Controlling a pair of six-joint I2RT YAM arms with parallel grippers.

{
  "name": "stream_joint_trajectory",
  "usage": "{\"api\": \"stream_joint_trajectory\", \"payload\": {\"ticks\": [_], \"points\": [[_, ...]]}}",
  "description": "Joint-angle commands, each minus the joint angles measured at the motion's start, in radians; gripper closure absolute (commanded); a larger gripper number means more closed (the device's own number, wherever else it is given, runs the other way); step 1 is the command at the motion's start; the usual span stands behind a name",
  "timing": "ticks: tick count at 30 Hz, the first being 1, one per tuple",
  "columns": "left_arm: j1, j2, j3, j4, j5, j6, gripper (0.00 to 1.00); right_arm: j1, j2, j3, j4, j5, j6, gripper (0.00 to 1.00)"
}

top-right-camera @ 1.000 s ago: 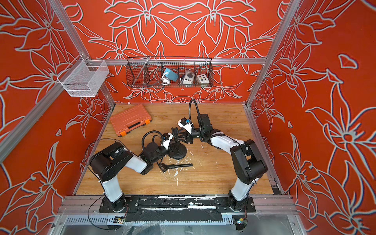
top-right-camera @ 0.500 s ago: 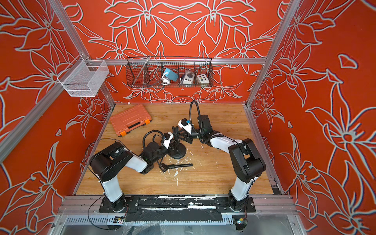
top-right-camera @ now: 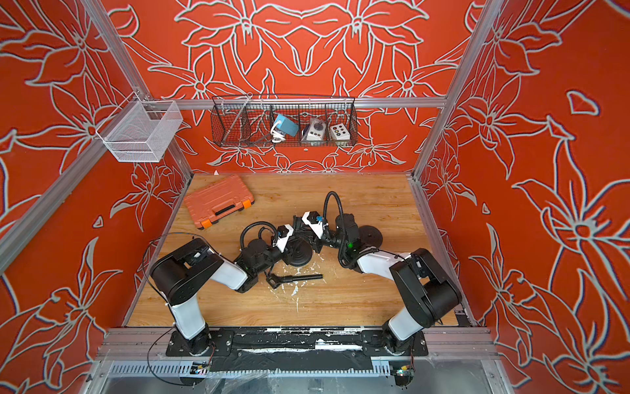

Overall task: Assemble a microphone stand
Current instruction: Screw the microphone stand pole into the microphone stand base.

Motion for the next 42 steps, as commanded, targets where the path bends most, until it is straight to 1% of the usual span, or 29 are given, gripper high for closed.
{"api": "stream_joint_trajectory", "payload": {"ticks": [1,4,6,10,12,14,18,21,26,29,34,38,42], "points": [[0.002,-0.003,-0.018,-0.102,-0.019,-0.041,0.78,0.051,-0.007,-0.042,-0.066,0.216,-0.057,1.0],[0.002,-0.017,-0.016,-0.111,-0.017,-0.046,0.74,0.09,-0.012,-0.036,-0.113,0.324,-0.057,1.0],[0.002,-0.024,-0.015,-0.116,-0.014,-0.047,0.72,0.11,-0.016,-0.046,-0.109,0.383,-0.045,1.0],[0.002,-0.032,-0.016,-0.118,-0.017,-0.053,0.68,0.163,-0.027,-0.052,-0.137,0.541,-0.035,1.0],[0.002,-0.032,-0.013,-0.118,-0.016,-0.056,0.68,0.172,-0.025,-0.05,-0.15,0.58,-0.019,1.0],[0.002,-0.032,-0.007,-0.12,-0.016,-0.064,0.68,0.175,-0.025,-0.056,-0.143,0.592,-0.009,1.0],[0.002,-0.031,0.018,-0.139,-0.021,-0.092,0.69,0.179,-0.024,-0.061,-0.134,0.58,0.019,1.0],[0.002,-0.038,0.027,-0.117,-0.04,-0.121,0.69,0.178,-0.022,-0.062,-0.129,0.555,0.044,1.0],[0.003,-0.074,0.053,-0.142,-0.046,-0.147,0.62,0.175,-0.018,-0.042,-0.156,0.469,0.064,1.0],[0.002,-0.082,0.069,-0.15,-0.052,-0.149,0.61,0.172,-0.019,-0.032,-0.17,0.428,0.065,1.0],[0.002,-0.078,0.106,-0.164,-0.049,-0.147,0.64,0.153,-0.025,-0.034,-0.168,0.357,0.085,1.0],[0.002,-0.059,0.129,-0.155,-0.055,-0.142,0.69,0.137,-0.024,-0.034,-0.171,0.304,0.095,1.0],[0.002,-0.039,0.148,-0.137,-0.058,-0.135,0.7,0.129,-0.01,-0.022,-0.188,0.258,0.088,1.0]]}}
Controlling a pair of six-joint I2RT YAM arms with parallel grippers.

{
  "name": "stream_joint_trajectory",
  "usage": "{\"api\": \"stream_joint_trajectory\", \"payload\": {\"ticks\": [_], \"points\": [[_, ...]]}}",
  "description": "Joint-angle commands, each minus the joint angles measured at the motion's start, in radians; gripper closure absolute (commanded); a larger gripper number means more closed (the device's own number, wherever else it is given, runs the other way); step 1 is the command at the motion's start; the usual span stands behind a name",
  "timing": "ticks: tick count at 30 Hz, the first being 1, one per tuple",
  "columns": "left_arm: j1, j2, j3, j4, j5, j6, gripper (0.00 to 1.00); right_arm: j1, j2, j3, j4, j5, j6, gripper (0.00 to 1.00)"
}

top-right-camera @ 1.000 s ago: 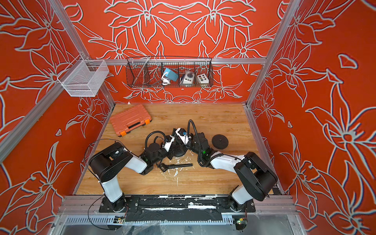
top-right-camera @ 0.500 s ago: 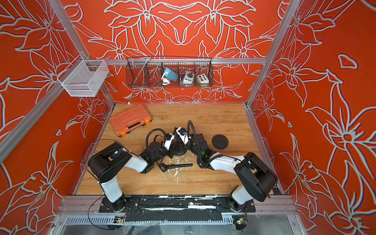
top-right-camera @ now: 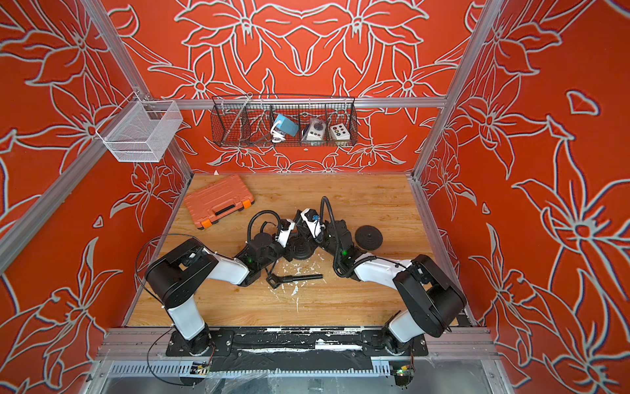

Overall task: Assemble a microphone stand
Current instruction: Screw the microphone stand pole into the microphone stand base.

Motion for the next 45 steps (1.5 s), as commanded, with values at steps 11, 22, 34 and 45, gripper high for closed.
{"api": "stream_joint_trajectory", "payload": {"ticks": [11,22,34,45], "points": [[0.009,-0.042,0.054,0.077,-0.035,0.021,0.62,0.016,0.04,0.007,-0.217,-0.18,-0.044,1.0],[0.019,-0.12,-0.11,0.141,-0.038,0.027,0.52,-0.029,0.027,0.015,-0.234,-0.245,-0.041,1.0],[0.046,-0.052,-0.039,0.19,0.072,0.032,0.56,-0.055,0.061,0.056,-0.26,-0.368,-0.076,1.0],[0.046,-0.023,-0.032,0.169,0.053,0.044,0.77,-0.063,0.066,0.044,-0.256,-0.382,-0.08,1.0]]}}
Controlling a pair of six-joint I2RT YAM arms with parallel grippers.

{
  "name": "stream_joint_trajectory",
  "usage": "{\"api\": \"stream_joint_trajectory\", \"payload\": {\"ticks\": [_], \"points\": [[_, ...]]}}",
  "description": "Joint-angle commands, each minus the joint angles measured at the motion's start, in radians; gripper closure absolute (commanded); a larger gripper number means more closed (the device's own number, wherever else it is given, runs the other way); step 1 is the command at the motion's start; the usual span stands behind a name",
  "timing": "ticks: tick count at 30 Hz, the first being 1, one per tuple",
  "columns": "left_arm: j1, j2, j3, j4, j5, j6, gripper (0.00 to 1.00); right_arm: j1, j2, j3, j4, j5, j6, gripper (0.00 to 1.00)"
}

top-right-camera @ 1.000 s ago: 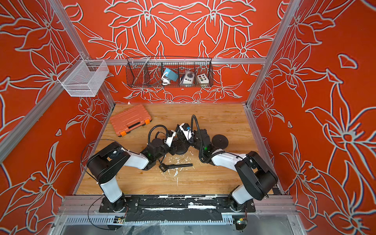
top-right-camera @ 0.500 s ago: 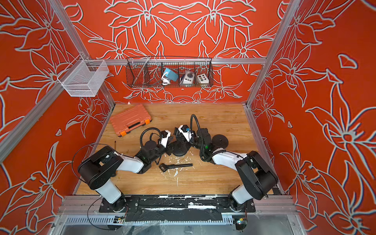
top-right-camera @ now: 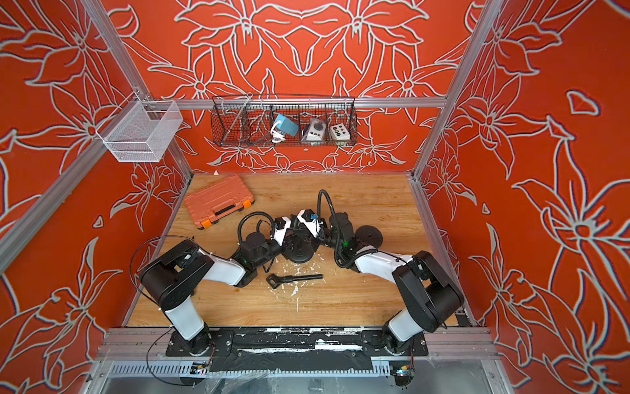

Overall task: Assemble a microphone stand
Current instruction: Screw the microphone stand pole into the microphone stand base.

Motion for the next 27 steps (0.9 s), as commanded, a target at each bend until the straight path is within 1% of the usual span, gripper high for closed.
{"api": "stream_joint_trajectory", "payload": {"ticks": [1,6,9,13,15,16,20,24,27], "points": [[0.013,0.008,0.005,0.017,-0.051,0.017,0.79,0.008,0.037,-0.029,-0.141,-0.076,0.022,1.0],[0.012,0.012,-0.026,0.016,-0.07,0.027,0.87,0.006,0.038,-0.03,-0.148,-0.086,0.005,0.99],[0.003,0.011,-0.037,0.02,-0.064,0.049,0.9,-0.005,0.028,-0.025,-0.176,-0.105,-0.02,0.84],[-0.023,-0.019,-0.036,-0.052,-0.074,0.108,0.92,-0.062,0.001,0.003,-0.229,-0.234,-0.052,0.56],[-0.029,-0.031,-0.038,-0.078,-0.076,0.125,0.93,-0.08,-0.01,0.03,-0.29,-0.3,-0.101,0.47],[-0.03,-0.035,-0.04,-0.083,-0.077,0.125,0.94,-0.089,-0.013,0.05,-0.331,-0.327,-0.138,0.44],[-0.031,-0.044,-0.058,-0.084,-0.075,0.109,0.94,-0.118,-0.019,0.105,-0.416,-0.399,-0.24,0.4],[-0.031,-0.04,-0.059,-0.081,-0.071,0.101,0.94,-0.132,0.007,0.188,-0.522,-0.444,-0.336,0.41],[-0.031,-0.038,-0.054,-0.084,-0.07,0.098,0.94,-0.139,0.033,0.23,-0.534,-0.467,-0.353,0.43]]}}
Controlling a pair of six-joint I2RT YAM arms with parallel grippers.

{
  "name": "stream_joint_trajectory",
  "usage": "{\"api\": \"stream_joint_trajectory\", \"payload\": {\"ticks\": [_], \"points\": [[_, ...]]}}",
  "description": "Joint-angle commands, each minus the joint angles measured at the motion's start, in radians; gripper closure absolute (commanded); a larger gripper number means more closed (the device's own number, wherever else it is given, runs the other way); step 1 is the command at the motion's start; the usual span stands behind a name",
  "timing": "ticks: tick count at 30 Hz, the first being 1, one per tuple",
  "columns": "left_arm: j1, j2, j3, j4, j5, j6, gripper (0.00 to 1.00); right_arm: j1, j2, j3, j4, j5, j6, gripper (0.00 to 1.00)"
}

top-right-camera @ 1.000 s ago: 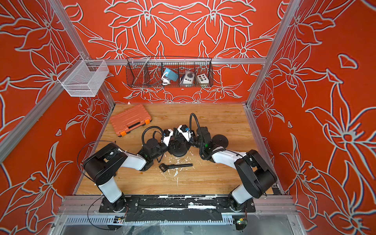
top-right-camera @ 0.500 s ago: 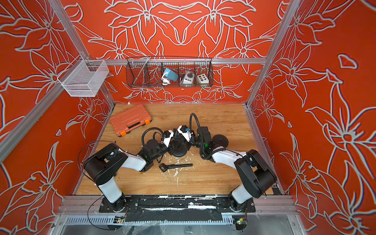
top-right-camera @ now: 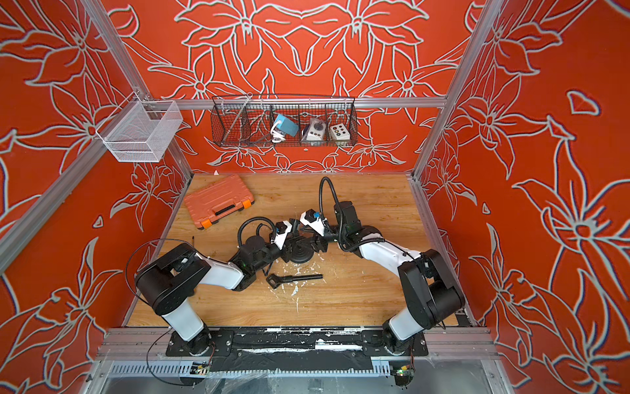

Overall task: Assemble a microphone stand
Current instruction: Screw the microphone stand pole into the microphone stand base.

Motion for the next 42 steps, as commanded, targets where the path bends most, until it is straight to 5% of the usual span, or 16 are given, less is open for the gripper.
{"api": "stream_joint_trajectory", "payload": {"ticks": [1,12,23,34,42], "points": [[0.0,0.002,-0.01,-0.068,-0.012,0.006,0.93,-0.014,0.028,0.056,-0.064,-0.085,-0.084,0.44],[0.0,0.02,0.059,-0.145,0.023,-0.012,0.91,-0.03,0.117,0.124,-0.032,-0.134,-0.123,0.52],[0.0,0.021,0.052,-0.152,0.014,-0.019,0.88,-0.032,0.117,0.041,0.181,-0.091,0.036,1.0],[0.0,0.025,0.056,-0.144,0.019,-0.033,0.75,-0.005,-0.005,-0.235,0.485,0.225,0.27,1.0],[0.0,-0.004,0.054,-0.144,0.011,-0.032,0.64,0.069,-0.045,-0.277,0.414,0.485,0.312,1.0]]}}
